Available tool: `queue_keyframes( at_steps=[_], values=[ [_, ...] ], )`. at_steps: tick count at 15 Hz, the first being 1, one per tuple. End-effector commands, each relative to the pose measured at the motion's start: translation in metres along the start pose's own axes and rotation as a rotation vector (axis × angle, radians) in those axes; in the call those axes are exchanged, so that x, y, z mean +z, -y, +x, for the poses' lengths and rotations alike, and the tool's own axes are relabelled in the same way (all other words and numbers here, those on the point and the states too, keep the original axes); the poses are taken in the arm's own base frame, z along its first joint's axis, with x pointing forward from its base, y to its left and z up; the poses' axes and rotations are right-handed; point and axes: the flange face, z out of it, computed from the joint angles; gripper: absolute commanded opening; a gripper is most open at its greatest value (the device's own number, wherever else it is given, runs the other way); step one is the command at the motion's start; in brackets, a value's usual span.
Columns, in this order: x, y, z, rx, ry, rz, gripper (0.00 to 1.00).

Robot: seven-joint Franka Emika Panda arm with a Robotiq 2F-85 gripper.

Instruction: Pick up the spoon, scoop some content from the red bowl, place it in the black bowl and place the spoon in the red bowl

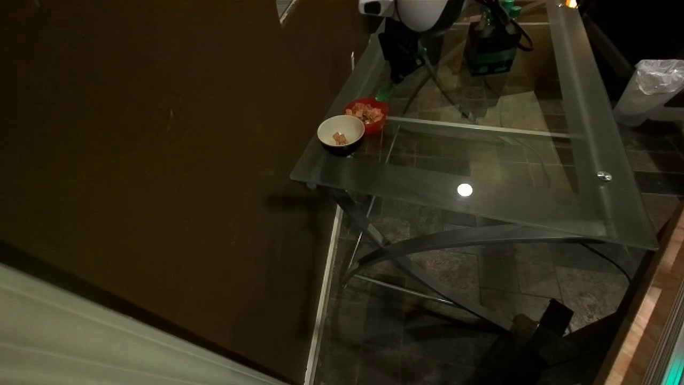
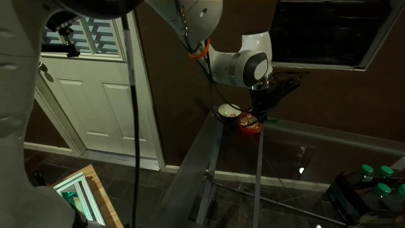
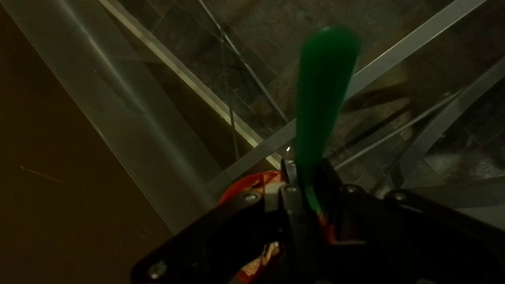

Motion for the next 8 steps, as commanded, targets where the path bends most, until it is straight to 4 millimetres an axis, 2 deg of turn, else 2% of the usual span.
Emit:
queue_keyframes(
  at_steps=[1, 8],
  values=[
    [0.009, -0.020, 0.013, 0.027, 0.106, 0.011, 0.04],
    [0.018, -0.027, 0.054, 0.069, 0.301, -0.012, 0.04]
  ],
)
